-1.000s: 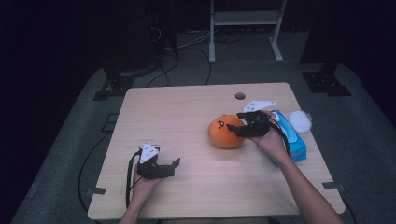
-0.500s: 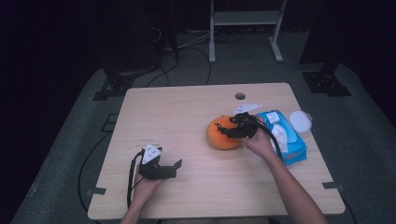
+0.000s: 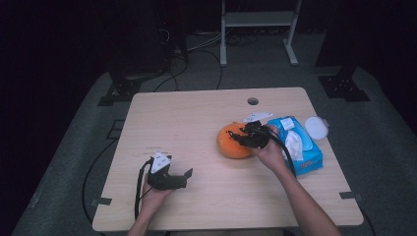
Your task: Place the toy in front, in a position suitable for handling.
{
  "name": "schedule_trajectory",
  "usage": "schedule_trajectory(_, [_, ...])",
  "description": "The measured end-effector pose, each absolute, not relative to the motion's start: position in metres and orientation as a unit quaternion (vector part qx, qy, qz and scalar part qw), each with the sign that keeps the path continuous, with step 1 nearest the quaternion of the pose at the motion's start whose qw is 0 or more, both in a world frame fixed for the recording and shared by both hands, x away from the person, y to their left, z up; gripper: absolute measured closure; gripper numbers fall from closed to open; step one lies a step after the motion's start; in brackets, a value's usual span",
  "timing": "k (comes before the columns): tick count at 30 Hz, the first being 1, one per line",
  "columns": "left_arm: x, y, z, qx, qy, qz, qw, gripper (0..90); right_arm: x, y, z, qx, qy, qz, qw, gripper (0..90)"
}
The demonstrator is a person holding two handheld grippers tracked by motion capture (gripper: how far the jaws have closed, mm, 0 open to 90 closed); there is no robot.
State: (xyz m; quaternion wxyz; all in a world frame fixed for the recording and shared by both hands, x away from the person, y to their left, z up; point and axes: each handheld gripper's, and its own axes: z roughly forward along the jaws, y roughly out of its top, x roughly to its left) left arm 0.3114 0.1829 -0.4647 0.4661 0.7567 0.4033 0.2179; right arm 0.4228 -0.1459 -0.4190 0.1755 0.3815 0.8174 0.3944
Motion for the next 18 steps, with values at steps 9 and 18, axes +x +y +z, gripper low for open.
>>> schedule_trajectory(9, [0.311,0.187,-0.463,0.749,0.406,0.221,0.474,3.9,0.419,-0.146,-0.398,0.398,0.815,0.378,0.188,71.9])
schedule_trajectory(18, [0.312,0.188,-0.462,0.743,0.407,0.221,0.483,3.9,0.390,-0.149,-0.377,0.370,0.818,0.402,0.180,72.7])
